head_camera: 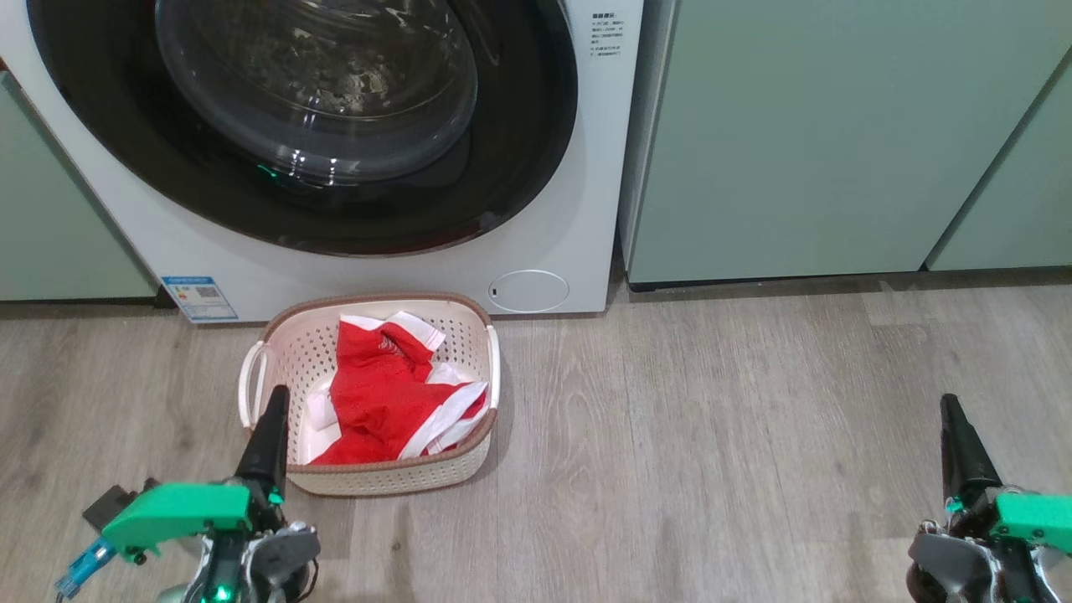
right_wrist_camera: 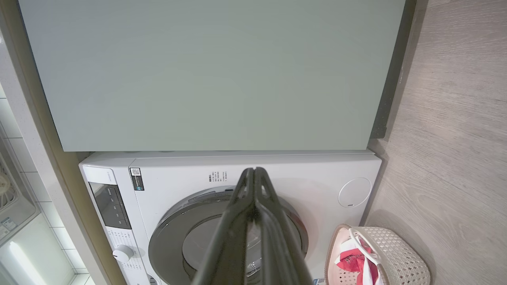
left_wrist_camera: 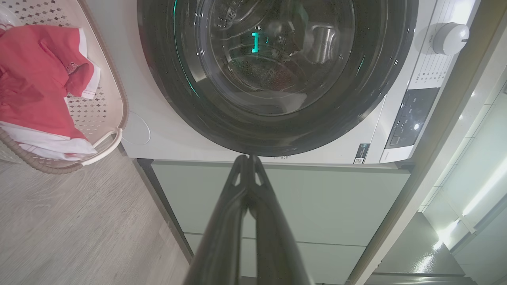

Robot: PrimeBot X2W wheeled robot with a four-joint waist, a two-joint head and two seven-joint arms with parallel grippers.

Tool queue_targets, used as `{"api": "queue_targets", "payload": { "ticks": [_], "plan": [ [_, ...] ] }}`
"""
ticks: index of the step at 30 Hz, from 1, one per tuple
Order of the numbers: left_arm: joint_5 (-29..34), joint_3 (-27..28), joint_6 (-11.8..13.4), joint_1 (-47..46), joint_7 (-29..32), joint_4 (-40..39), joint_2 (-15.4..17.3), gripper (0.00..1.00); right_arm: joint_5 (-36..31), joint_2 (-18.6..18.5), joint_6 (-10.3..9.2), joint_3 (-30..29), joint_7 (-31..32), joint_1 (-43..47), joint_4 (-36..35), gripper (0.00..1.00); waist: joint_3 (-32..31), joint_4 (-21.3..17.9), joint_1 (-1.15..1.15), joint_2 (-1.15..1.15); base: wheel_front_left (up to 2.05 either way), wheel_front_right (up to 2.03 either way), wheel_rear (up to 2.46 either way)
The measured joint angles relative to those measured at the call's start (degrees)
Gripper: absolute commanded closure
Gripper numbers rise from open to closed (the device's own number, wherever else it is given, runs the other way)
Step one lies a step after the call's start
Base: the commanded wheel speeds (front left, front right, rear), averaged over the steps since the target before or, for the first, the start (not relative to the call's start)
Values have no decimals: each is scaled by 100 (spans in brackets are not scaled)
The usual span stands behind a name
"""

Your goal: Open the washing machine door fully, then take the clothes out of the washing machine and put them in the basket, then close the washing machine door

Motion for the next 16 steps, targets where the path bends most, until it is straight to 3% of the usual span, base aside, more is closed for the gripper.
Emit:
{"api": "queue_targets", "payload": {
  "ticks": [16],
  "plan": [
    [0,0,0,0,0,0,0,100,0,0,0,0,0,0,0,100,0,0,0,0,0,0,0]
  ]
}}
